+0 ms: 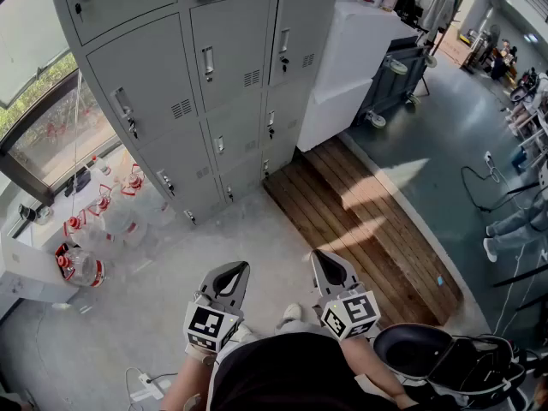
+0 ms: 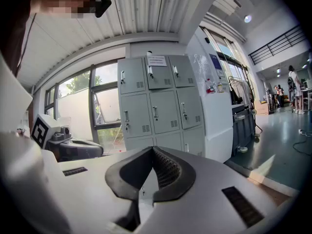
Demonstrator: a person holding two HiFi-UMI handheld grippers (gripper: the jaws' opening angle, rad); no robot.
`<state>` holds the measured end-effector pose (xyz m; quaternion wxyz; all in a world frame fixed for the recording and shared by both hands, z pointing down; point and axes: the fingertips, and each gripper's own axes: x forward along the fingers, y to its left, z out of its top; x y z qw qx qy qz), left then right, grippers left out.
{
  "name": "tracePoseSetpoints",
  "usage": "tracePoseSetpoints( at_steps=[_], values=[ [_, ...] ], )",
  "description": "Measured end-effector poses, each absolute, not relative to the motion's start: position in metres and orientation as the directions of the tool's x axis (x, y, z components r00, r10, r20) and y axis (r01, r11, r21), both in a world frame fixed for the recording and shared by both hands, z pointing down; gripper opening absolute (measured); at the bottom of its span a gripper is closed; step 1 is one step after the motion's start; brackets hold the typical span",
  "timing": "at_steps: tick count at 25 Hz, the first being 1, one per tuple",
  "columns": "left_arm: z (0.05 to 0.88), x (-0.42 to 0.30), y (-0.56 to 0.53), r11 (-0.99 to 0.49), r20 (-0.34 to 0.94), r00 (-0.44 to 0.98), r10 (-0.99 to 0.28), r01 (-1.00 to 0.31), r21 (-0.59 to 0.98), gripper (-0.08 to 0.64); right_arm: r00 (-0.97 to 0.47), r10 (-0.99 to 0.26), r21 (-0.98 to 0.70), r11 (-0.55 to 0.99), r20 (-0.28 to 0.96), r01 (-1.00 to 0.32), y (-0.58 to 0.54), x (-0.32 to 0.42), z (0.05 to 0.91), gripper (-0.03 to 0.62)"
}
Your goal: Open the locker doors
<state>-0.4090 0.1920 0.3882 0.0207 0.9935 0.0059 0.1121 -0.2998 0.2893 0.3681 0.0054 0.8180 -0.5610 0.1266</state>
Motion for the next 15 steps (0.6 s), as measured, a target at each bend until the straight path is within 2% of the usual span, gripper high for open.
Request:
tracePoseSetpoints(
  at_steps=[5, 10, 15],
  values=[
    [0.387, -0.375, 0.213, -0.999, 0.263, 0.965, 0.017, 0.007, 0.041, 0.018, 0.388, -0.899, -0.169, -0.422, 0.201, -0.891, 0.323, -0.251, 0.365, 0.028],
    [0.383, -0.317, 0.25, -0.999, 0.246, 0.968, 0.051, 0.052, 0.002, 0.018, 0.431, -0.885, -0.177, -0.459, 0.176, -0.871, 0.368, -0.198, 0.36, 0.028],
    [0.382, -0.265, 0.29, -0.993, 0.273, 0.956, 0.106, 0.115, -0.018, 0.018, 0.527, -0.832, -0.257, -0.555, 0.176, -0.791, 0.424, -0.144, 0.369, 0.028]
  ],
)
